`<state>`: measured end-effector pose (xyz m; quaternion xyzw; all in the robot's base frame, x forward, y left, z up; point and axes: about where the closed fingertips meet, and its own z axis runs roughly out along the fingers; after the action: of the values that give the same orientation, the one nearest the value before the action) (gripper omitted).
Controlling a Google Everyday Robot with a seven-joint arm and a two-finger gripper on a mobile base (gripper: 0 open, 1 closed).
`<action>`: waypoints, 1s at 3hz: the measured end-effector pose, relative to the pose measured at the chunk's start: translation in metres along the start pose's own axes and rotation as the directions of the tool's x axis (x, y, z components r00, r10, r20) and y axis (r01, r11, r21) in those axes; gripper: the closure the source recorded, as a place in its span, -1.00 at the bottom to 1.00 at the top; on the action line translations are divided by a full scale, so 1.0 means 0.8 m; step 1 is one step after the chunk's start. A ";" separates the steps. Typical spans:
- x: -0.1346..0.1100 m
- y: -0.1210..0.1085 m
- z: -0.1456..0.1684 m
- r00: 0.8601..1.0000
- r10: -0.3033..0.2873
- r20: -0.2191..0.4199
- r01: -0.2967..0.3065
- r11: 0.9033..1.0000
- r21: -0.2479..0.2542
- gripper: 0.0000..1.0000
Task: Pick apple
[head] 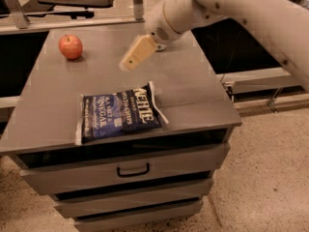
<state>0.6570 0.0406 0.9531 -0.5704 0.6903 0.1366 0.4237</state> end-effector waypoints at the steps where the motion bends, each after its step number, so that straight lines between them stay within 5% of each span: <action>1: -0.056 -0.018 0.074 0.991 0.031 0.127 -0.029 0.999 -0.015 -1.00; 3: -0.130 -0.030 0.214 0.956 0.116 0.269 -0.100 0.992 -0.075 -1.00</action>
Offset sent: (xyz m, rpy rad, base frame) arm 0.1045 0.2005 -0.0112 0.3705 0.0363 0.0908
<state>0.7511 0.2181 0.9342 -0.5201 0.6510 0.2576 0.4893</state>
